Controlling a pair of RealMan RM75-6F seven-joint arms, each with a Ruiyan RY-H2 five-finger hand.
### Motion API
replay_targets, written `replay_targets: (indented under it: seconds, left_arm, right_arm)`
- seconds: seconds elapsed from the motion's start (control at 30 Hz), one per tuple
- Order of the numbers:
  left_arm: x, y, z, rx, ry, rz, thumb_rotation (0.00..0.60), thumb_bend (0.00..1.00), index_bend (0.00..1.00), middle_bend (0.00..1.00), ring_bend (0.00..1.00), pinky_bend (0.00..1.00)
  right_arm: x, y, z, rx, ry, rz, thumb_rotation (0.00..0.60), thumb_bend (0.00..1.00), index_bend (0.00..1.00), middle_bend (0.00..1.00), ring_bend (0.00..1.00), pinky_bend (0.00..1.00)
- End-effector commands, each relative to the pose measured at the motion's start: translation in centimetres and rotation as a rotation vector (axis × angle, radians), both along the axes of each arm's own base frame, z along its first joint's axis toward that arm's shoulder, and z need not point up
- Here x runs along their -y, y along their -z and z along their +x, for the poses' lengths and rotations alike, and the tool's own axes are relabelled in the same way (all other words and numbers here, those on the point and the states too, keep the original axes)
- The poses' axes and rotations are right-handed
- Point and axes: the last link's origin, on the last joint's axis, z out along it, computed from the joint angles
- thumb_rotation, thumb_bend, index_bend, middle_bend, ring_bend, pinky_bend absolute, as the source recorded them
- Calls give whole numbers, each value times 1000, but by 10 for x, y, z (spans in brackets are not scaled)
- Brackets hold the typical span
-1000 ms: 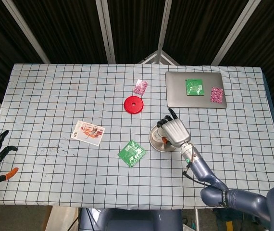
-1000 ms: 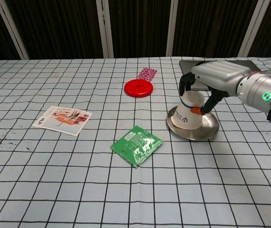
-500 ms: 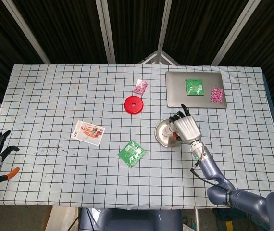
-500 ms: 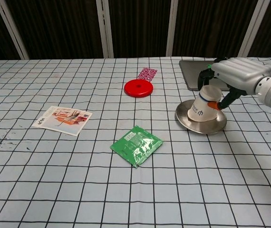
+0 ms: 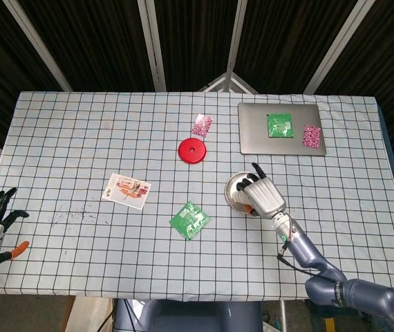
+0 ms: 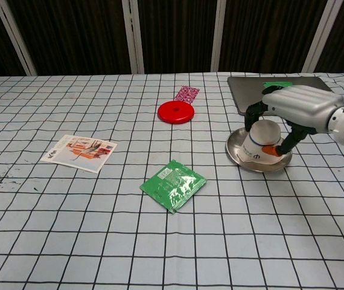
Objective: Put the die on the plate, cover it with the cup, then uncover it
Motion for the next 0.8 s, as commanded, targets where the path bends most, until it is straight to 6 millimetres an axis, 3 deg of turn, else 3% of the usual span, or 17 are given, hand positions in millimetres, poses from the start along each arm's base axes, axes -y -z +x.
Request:
replay_targets:
  seconds: [0.03, 0.4, 0.8]
  left_arm:
    - [0, 0, 0, 1, 1, 0, 600, 260, 358, 0, 0, 128]
    - [-1, -4, -2, 9, -2, 4, 600, 260, 359, 0, 0, 128]
    - [-1, -1, -2, 1, -3, -3, 600, 260, 359, 0, 0, 128]
  right_arm:
    - [-3, 7, 15, 22, -21, 30, 600, 406, 495, 491, 260, 0]
    - [14, 19, 36, 52, -13, 28, 600, 405, 495, 491, 260, 0]
    - [38, 7, 19, 102, 42, -51, 600, 406, 495, 491, 260, 0]
